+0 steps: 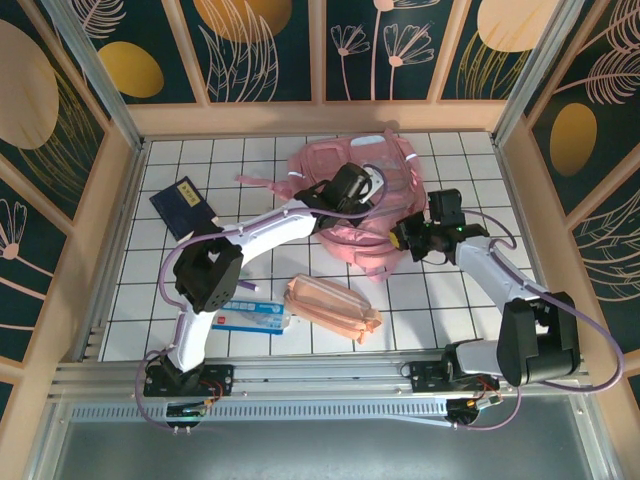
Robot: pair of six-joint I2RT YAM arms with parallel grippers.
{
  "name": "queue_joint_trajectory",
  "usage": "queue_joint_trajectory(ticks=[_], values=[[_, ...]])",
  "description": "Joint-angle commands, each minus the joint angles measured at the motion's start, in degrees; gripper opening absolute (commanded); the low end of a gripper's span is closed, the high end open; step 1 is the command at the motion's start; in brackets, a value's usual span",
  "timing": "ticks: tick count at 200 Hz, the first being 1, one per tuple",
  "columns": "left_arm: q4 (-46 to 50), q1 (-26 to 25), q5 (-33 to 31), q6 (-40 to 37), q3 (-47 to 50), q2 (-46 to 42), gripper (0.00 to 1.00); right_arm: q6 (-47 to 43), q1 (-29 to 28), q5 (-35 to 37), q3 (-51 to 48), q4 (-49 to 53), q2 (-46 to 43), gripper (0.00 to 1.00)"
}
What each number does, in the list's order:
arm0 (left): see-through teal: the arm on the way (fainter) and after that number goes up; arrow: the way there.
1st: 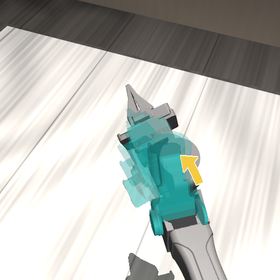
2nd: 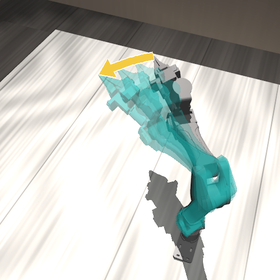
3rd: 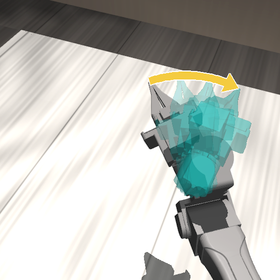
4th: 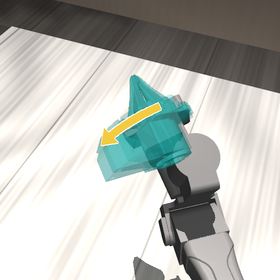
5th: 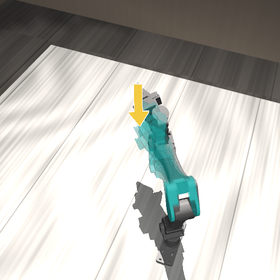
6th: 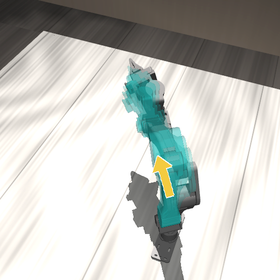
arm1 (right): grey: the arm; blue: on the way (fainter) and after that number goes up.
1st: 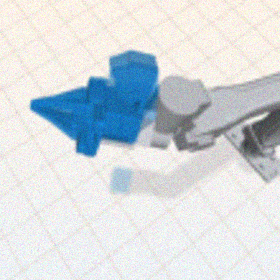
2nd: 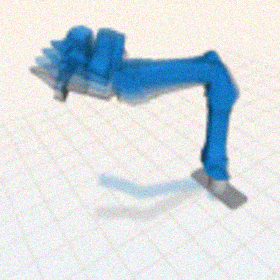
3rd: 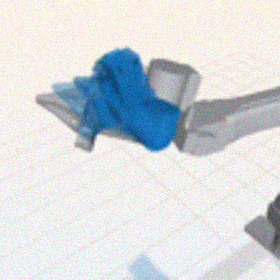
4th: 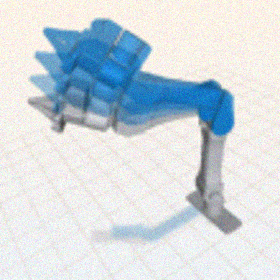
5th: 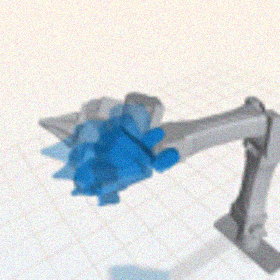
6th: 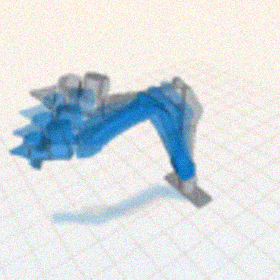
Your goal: Pack books, pencil case, and school supplies into a backpack
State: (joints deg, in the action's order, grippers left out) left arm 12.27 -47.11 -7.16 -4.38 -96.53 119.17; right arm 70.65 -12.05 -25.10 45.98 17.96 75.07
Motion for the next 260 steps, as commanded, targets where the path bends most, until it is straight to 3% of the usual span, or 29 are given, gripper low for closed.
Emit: queue_joint_trajectory(ticks=[1,7,24,28,31,56,92,122,139,175,193,204,260], values=[[-1.83,1.89,5.51,4.48,-1.22,-1.36,0.00,-2.56,-0.03,2.44,0.61,-2.85,-0.55,0.00],[-0.99,1.93,4.90,5.33,-1.59,-1.17,0.08,-3.33,0.00,3.94,0.38,-2.79,-0.79,0.00],[3.11,2.43,1.46,6.73,-2.00,-2.03,0.83,-5.65,-0.01,5.33,-1.15,-4.54,-0.64,0.00],[4.25,2.91,0.92,7.30,-1.93,-2.67,0.95,-5.90,-0.07,5.06,-1.53,-5.05,-0.54,0.00],[5.13,3.28,0.81,7.81,-1.80,-3.33,0.98,-5.96,-0.03,4.73,-1.85,-5.45,-0.54,0.00],[12.18,11.32,5.16,15.90,-0.03,-10.46,0.99,-4.44,-0.60,2.24,-3.89,-9.47,-1.05,0.00],[22.08,27.51,-3.09,34.18,9.24,-19.82,0.99,-6.46,-2.12,2.66,-2.09,-7.66,-1.49,0.00],[16.51,42.05,5.59,43.67,25.23,-27.98,0.98,-9.42,-2.57,2.08,-0.85,-6.21,-0.82,0.00],[13.19,46.91,3.63,44.48,29.82,-30.00,0.95,-12.82,-2.80,3.53,0.01,-4.78,-0.22,0.00],[12.29,48.38,-1.97,39.37,25.45,-22.35,0.98,-19.12,-2.80,8.84,-0.95,-2.98,-0.62,0.01],[13.21,48.40,-4.21,40.38,21.93,-15.49,0.95,-19.94,-2.71,10.90,-1.78,-0.86,-1.01,0.33],[14.14,48.43,-5.63,41.51,19.87,-12.35,0.93,-20.17,-2.87,12.38,-2.33,0.57,-2.08,0.41],[13.85,48.78,-3.83,39.83,17.78,-4.64,0.89,-31.34,-9.24,20.80,6.67,0.76,-3.90,0.45]])
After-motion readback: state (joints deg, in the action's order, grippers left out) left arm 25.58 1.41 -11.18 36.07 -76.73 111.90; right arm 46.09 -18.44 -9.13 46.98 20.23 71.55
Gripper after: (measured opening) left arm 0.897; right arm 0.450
